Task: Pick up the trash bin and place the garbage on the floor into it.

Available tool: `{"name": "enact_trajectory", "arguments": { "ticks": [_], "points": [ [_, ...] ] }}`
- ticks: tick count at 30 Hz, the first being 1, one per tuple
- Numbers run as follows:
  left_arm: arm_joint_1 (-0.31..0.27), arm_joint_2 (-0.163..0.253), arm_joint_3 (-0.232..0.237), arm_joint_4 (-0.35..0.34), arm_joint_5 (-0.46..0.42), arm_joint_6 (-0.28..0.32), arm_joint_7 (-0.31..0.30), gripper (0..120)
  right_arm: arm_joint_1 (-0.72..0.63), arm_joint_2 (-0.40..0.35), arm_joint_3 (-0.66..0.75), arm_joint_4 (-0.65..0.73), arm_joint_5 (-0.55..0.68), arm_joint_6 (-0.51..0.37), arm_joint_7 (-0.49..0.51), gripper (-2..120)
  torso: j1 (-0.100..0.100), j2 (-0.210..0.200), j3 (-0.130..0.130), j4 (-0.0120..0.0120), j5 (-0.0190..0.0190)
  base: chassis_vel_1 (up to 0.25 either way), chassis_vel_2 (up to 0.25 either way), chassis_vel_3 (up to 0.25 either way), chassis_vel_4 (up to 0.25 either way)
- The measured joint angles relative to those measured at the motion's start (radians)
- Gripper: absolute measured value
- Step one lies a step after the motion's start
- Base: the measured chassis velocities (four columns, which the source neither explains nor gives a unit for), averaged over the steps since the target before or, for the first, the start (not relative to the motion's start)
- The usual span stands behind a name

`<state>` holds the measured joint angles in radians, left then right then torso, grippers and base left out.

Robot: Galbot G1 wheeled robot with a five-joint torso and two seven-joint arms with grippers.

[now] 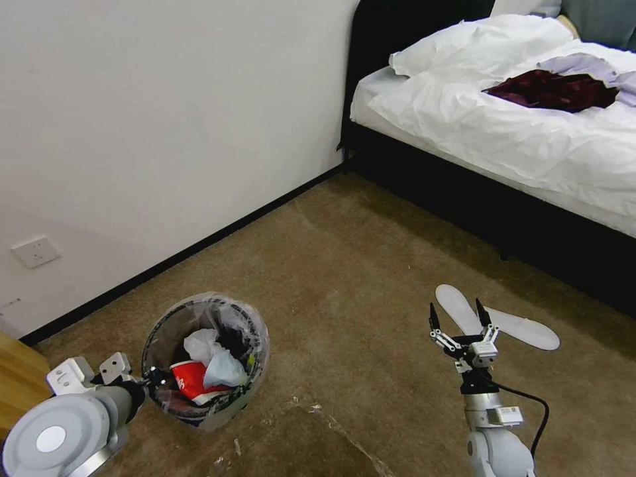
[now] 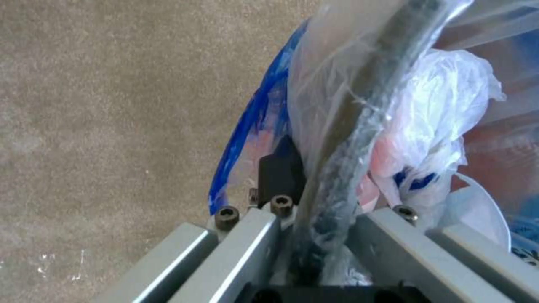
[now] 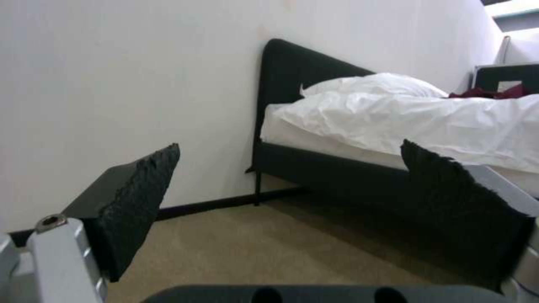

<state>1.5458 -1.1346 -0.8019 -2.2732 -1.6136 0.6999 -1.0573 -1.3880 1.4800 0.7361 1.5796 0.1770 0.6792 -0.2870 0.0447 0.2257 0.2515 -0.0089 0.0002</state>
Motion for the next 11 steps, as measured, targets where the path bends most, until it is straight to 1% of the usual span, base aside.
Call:
{"name": "enact_trajectory", "arguments": {
  "ticks": [11],
  "points": [
    [-0.002, 0.004, 0.001, -0.005, -0.002, 0.0, 0.0, 0, -0.01, 0.013, 0.016, 0.005, -0.008, 0.006, -0.008, 100, 0.0, 0.0, 0.0, 0.0, 0.0, 0.0, 0.0, 0.0, 0.0]
  ]
}}
